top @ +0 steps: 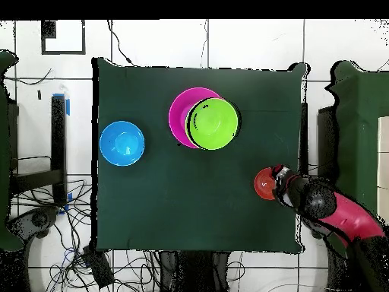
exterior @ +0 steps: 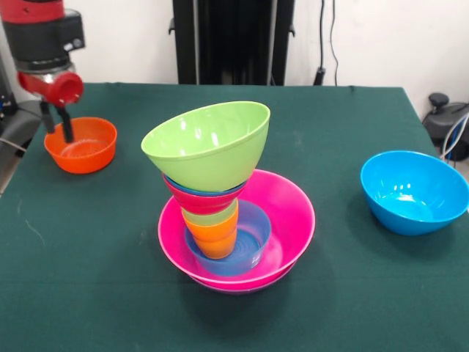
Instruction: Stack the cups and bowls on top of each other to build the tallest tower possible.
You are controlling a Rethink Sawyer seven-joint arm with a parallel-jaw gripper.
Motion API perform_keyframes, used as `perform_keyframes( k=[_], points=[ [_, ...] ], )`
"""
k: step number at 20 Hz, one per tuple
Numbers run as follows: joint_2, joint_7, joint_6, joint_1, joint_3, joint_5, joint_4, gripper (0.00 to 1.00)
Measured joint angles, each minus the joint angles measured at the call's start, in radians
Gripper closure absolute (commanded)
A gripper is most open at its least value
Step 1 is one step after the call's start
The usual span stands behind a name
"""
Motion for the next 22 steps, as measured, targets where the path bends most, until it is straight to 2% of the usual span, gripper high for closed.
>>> perform_keyframes(
  k=[10, 22],
  points=[
    [-0.031, 0.000, 0.004, -0.037, -0.033, 0.000, 0.003, 0.00],
    [-0.031, 0.000, 0.004, -0.042, -0.033, 0.001, 0.031, 0.00]
  ],
)
